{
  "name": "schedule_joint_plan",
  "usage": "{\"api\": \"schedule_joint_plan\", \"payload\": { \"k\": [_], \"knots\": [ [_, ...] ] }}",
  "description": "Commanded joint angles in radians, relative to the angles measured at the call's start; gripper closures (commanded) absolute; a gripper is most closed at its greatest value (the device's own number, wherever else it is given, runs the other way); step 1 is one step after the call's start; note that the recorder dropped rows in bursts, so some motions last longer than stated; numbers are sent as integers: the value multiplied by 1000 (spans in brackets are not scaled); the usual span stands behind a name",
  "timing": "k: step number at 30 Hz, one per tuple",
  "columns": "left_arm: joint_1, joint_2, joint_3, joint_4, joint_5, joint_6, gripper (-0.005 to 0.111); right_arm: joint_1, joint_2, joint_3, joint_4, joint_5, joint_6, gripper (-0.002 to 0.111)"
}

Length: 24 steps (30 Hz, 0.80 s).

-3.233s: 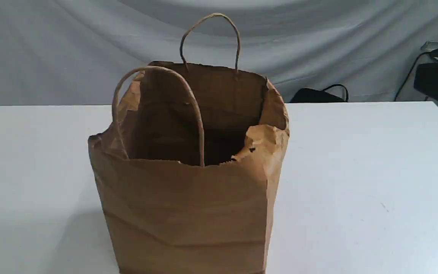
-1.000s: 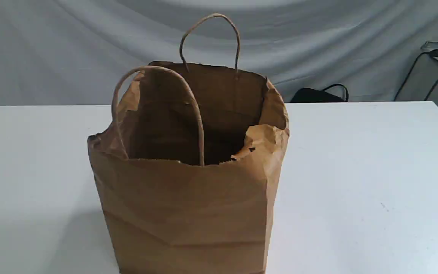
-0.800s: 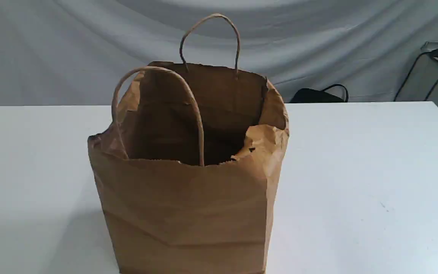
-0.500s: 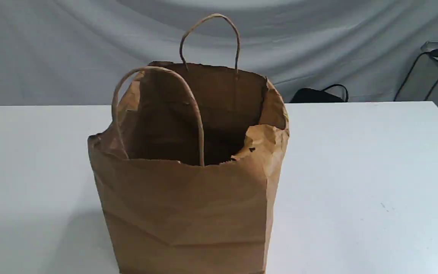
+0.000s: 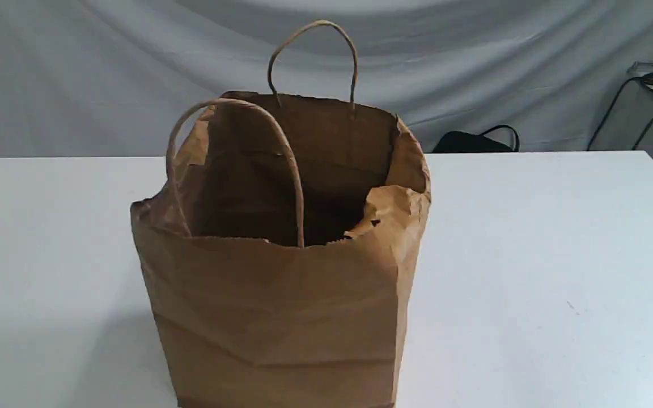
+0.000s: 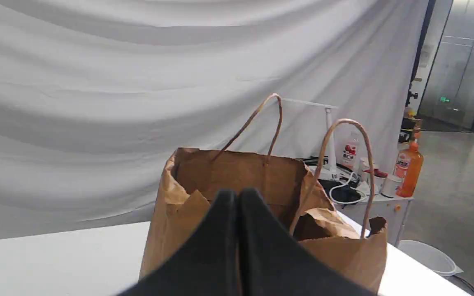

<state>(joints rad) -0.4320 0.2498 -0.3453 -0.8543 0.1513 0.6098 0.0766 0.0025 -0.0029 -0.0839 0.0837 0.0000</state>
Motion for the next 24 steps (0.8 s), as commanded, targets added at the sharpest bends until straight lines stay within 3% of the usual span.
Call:
{"api": "schedule_joint_plan", "payload": {
  "k": [1, 11, 15, 19, 24],
  "knots": [
    [4, -5, 7, 1, -5, -4, 107, -7, -2, 3, 5, 5, 0, 108],
    [4, -5, 7, 12, -6, -1, 107, -7, -2, 3, 4, 5, 5, 108],
    [7, -5, 7, 121, -6, 3, 107, -7, -2, 3, 4, 5, 5, 108],
    [71, -5, 7, 180, -13, 3, 107, -7, -2, 3, 4, 5, 5, 108],
    [217, -17, 9, 242, -13, 3, 107, -7, -2, 3, 4, 5, 5, 108]
  ]
}}
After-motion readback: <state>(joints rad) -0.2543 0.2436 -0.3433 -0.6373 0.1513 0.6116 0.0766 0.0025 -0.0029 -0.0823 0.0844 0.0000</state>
